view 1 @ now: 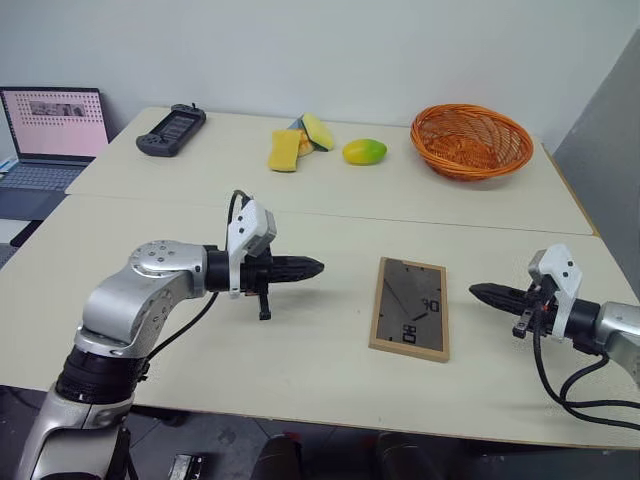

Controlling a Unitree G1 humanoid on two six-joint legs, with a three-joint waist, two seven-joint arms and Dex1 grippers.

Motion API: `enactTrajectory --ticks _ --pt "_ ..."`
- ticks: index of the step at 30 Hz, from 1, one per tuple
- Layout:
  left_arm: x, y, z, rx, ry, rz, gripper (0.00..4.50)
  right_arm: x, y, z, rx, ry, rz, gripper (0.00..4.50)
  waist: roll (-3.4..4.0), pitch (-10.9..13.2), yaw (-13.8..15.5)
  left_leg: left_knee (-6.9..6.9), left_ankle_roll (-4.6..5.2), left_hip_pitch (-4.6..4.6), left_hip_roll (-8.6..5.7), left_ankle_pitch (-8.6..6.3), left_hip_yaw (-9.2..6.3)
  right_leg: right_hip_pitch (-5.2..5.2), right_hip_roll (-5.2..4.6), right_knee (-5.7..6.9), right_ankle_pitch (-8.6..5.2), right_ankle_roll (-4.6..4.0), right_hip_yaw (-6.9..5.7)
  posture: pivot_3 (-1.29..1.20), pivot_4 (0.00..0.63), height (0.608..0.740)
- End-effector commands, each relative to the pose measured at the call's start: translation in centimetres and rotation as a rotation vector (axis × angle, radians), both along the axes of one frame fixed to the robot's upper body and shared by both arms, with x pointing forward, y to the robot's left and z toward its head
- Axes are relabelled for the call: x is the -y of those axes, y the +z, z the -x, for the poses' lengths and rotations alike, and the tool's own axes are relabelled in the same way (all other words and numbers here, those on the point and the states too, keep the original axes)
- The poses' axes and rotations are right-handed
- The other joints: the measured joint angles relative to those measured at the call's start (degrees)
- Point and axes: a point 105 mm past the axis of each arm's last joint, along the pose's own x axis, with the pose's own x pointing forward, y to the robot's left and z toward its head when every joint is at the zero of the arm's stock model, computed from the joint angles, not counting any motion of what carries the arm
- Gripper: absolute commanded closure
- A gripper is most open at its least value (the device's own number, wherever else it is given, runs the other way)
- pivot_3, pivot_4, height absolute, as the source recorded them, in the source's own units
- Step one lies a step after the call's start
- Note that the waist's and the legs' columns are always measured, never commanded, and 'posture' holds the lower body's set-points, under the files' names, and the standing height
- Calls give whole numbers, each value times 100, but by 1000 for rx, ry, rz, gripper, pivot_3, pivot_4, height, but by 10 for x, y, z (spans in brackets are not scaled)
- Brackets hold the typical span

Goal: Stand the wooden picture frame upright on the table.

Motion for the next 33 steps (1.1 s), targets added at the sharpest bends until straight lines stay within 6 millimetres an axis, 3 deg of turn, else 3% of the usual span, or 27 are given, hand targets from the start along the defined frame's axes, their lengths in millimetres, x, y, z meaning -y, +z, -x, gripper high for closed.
enactTrajectory --ticks 1,6,14,25,33 --pt "7 -5 -11 18 -44 -18 4466 10 5 -12 97 -126 32 4500 1 0 0 1 1 -1 -1 0 0 -1 0 1 0 0 -1 0 150 740" --pt "22 -23 -23 -16 -107 -51 4466 15 3 -24 153 -234 29 4500 2 -1 -3 3 1 -6 -2 1 1 -10 0 12 0 -1 1 0 150 740" --pt "37 -61 -14 -80 -228 -129 4466 14 -14 -39 177 -331 -7 4500 4 -1 -8 3 3 -9 -2 2 3 -15 1 17 1 -2 3 0 150 740" --pt "47 -71 -4 -102 -268 -128 4466 -12 -43 -57 128 -319 -62 4500 7 -2 -29 6 5 -10 -2 4 1 -16 1 21 1 -2 2 0 150 740" --pt "55 -72 0 -108 -291 -126 4466 -30 -47 -68 122 -284 -79 4500 9 -2 -27 6 5 -11 -2 4 0 -17 0 23 1 -2 1 0 150 740"
